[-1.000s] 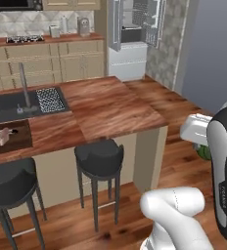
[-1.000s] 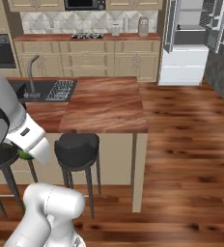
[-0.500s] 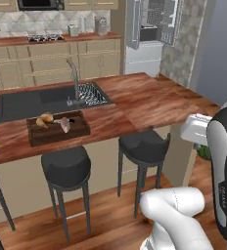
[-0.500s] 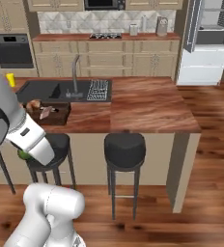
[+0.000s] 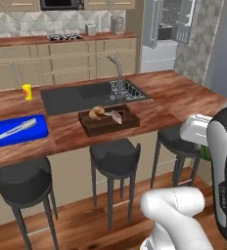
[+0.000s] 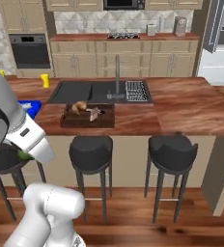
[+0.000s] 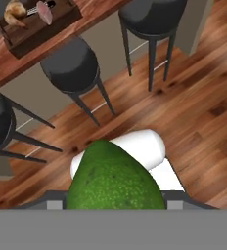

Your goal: Gather the avocado and eggplant from the fridge and place them on a tray on the dining counter. Then gather the steak and chicken drumstick from the fridge and place them on the other tray.

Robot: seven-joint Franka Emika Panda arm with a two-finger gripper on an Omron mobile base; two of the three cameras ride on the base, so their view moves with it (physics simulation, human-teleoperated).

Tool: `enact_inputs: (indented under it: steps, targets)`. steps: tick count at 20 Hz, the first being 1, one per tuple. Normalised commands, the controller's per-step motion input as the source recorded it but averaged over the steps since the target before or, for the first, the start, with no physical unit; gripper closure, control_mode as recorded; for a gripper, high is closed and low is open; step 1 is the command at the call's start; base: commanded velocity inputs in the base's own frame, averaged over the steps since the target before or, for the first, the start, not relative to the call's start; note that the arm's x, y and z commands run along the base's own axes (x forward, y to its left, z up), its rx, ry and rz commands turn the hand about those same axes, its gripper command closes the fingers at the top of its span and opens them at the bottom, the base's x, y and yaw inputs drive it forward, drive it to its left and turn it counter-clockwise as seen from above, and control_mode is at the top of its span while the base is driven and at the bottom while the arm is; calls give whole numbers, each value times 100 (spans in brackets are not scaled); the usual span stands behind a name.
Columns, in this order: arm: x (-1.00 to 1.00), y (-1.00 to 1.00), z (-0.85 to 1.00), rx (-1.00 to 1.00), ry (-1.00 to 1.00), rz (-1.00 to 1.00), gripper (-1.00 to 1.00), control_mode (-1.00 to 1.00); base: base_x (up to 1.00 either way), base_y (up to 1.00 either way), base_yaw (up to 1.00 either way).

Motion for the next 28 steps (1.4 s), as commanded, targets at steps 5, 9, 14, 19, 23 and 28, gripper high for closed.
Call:
enact_inputs:
  steps: [5, 9, 14, 19, 23, 28]
  targets:
    - [0, 0, 0, 0, 0, 0, 100, 100, 34, 100, 0]
    - [0, 0, 0, 0, 0, 0, 100, 100, 54, 92, 1]
    - [0, 0, 0, 0, 0, 0, 100, 100, 64, 79, 12]
    - [0, 0, 0, 0, 0, 0, 100, 100, 15, 66, 24]
    - [0, 0, 0, 0, 0, 0, 100, 100, -3, 43, 29]
    - [0, 0, 0, 0, 0, 0, 100, 100, 22, 5, 25]
